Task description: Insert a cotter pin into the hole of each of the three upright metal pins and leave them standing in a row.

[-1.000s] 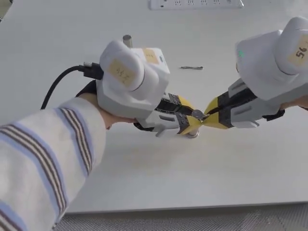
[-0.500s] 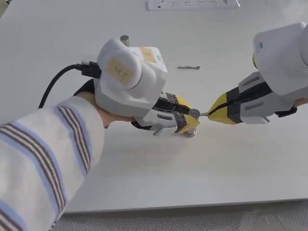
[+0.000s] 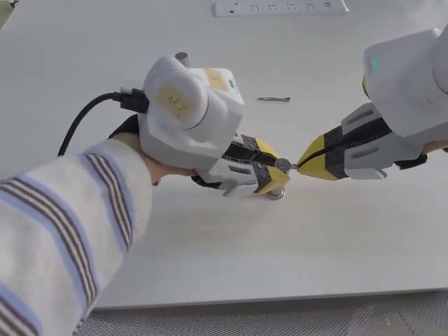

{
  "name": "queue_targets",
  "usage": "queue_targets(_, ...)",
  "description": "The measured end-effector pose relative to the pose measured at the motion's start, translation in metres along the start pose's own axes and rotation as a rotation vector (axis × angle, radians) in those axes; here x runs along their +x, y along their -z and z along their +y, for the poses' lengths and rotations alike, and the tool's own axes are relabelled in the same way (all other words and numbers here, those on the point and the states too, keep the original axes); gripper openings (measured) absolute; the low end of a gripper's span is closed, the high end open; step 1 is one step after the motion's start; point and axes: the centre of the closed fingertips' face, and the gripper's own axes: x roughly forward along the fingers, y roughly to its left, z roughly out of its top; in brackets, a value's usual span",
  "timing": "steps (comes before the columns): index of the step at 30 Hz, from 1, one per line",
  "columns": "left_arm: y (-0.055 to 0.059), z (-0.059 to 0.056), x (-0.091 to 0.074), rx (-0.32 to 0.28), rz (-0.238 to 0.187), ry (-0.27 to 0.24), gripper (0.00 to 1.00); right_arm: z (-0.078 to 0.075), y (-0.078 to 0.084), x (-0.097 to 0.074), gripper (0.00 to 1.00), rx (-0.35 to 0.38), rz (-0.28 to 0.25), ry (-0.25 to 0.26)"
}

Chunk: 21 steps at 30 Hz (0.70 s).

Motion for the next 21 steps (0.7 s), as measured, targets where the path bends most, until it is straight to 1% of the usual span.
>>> queue_targets(4, 0.000, 0.000, 0.000, 0.001, 0.001, 0.001, 0.10, -0.002, 0.002, -0.002, 0.00, 0.001, 0.008, 0.023)
queue_targets(6, 0.002, 0.000, 0.001, 0.003, 0.010, -0.002, 0.10, -0.002, 0.003, -0.003, 0.00, -0.002, 0.013, 0.029)
queue_targets(9, 0.010, -0.001, 0.004, 0.006, 0.051, -0.007, 0.10, 0.001, 0.004, -0.005, 0.00, -0.004, 0.018, 0.025)
queue_targets(10, 0.014, -0.002, 0.005, 0.013, 0.071, -0.004, 0.11, 0.002, 0.005, -0.006, 0.00, -0.010, 0.017, 0.024)
queue_targets(11, 0.018, -0.003, 0.005, 0.018, 0.085, -0.001, 0.13, 0.003, 0.004, -0.006, 0.00, -0.014, 0.012, 0.025)
queue_targets(12, 0.019, -0.003, 0.005, 0.014, 0.084, -0.002, 0.15, 0.002, 0.004, -0.006, 0.02, -0.013, 0.009, 0.026)
queue_targets(17, 0.021, -0.006, -0.001, -0.012, 0.059, -0.006, 0.35, 0.005, 0.003, -0.006, 0.09, 0.021, -0.003, 0.028)
queue_targets(18, 0.023, -0.012, -0.002, -0.051, 0.055, 0.024, 0.38, 0.005, 0.003, -0.005, 0.10, 0.023, -0.003, 0.028)
queue_targets(19, 0.026, -0.019, -0.004, -0.075, 0.059, 0.053, 0.40, 0.006, 0.002, -0.005, 0.11, 0.029, -0.005, 0.027)
queue_targets(21, 0.029, -0.022, -0.006, -0.064, 0.057, 0.064, 0.43, 0.007, 0.001, -0.004, 0.14, 0.034, -0.005, 0.026)
